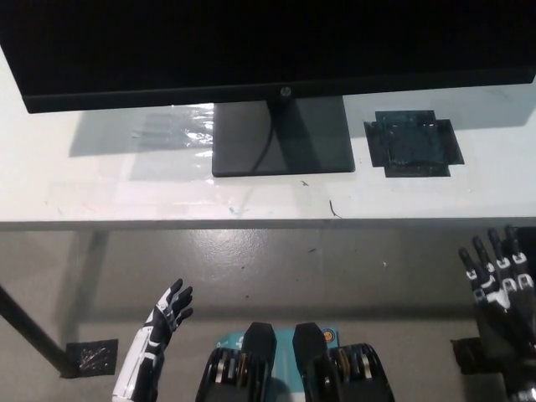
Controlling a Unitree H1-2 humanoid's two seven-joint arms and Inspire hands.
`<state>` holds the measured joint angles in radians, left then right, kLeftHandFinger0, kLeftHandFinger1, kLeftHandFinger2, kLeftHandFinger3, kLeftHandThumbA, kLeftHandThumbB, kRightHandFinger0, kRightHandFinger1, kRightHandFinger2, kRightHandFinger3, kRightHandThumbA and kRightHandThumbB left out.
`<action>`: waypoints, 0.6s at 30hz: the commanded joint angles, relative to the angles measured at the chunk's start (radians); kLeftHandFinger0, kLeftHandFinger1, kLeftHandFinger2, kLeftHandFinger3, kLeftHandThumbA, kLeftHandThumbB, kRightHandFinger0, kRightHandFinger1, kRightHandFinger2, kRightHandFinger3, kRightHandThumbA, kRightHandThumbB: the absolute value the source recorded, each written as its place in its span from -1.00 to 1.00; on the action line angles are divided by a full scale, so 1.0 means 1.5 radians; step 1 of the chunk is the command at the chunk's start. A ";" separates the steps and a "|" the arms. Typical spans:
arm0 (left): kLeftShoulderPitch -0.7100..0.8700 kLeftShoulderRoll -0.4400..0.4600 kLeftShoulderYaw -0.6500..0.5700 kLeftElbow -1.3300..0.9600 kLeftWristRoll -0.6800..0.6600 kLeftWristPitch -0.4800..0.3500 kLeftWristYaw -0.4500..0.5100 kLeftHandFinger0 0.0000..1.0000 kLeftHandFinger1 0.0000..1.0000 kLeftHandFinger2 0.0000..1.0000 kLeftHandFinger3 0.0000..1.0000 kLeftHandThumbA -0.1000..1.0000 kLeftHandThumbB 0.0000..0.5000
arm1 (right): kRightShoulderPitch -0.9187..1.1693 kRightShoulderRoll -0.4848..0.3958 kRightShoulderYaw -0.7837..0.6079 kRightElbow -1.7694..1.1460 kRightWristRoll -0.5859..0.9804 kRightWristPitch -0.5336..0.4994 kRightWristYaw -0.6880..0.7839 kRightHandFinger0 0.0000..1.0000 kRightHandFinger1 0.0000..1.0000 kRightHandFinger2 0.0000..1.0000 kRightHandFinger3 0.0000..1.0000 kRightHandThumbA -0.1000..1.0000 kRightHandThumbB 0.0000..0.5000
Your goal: The monitor is being placed at the center of the desk and the robot uses its right hand to grab on the right side of the monitor and tilt the angle of the montior sideways.
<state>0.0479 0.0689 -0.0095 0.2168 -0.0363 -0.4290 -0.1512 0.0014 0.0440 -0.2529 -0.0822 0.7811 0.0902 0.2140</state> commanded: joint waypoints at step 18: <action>-0.001 0.026 -0.014 0.019 0.024 -0.027 -0.011 1.00 1.00 1.00 1.00 1.00 0.16 | 0.013 -0.027 0.142 0.187 -0.515 -0.373 -0.050 1.00 1.00 1.00 1.00 1.00 0.34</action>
<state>0.0486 0.0737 -0.0113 0.2329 -0.0323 -0.4290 -0.1513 0.0680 0.0388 -0.0991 0.0021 0.4277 -0.1217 0.2236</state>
